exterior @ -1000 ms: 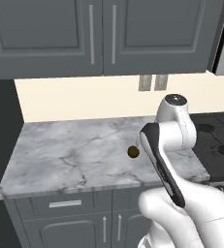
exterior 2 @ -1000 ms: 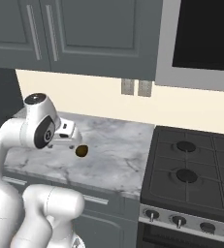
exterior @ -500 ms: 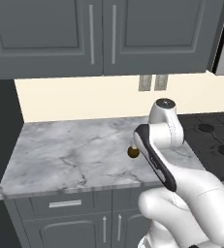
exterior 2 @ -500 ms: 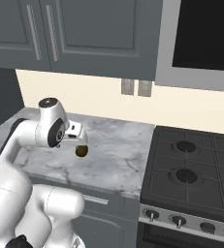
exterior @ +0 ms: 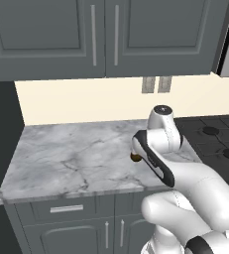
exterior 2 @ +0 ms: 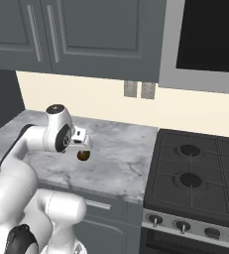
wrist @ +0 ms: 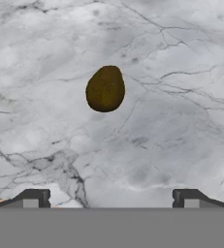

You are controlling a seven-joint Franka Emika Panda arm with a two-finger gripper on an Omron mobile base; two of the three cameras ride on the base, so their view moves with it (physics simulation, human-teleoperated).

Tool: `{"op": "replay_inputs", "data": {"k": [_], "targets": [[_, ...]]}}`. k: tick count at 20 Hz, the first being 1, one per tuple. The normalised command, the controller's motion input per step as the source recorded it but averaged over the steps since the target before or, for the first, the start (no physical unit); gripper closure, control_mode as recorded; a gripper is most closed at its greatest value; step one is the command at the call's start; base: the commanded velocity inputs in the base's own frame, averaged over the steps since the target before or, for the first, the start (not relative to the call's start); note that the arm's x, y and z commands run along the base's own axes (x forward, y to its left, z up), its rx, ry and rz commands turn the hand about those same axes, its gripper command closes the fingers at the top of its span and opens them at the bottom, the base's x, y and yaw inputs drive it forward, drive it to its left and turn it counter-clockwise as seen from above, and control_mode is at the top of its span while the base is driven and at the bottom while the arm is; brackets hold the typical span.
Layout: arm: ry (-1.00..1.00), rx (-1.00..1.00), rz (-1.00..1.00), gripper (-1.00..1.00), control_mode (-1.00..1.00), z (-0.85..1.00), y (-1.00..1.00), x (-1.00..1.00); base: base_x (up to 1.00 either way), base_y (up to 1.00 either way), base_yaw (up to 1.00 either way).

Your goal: Place the liquor on the top shelf of the fridge to keep it out of children's reach, and place the avocado and kiwi on lower shelves for easy access.

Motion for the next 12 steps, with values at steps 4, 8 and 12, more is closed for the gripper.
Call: {"op": "replay_inputs", "data": {"k": [4, 8, 12], "targets": [[0.03, 0.00, 0.00, -1.00, -1.00, -0.26, 0.00, 0.20, 0.00, 0.00, 0.00], [0.03, 0.00, 0.00, -1.00, -1.00, -0.27, 0.01, 0.22, 0.00, 0.00, 0.00], [0.02, 0.00, 0.00, -1.00, -1.00, -0.25, 0.04, 0.23, 0.00, 0.00, 0.00]]}}
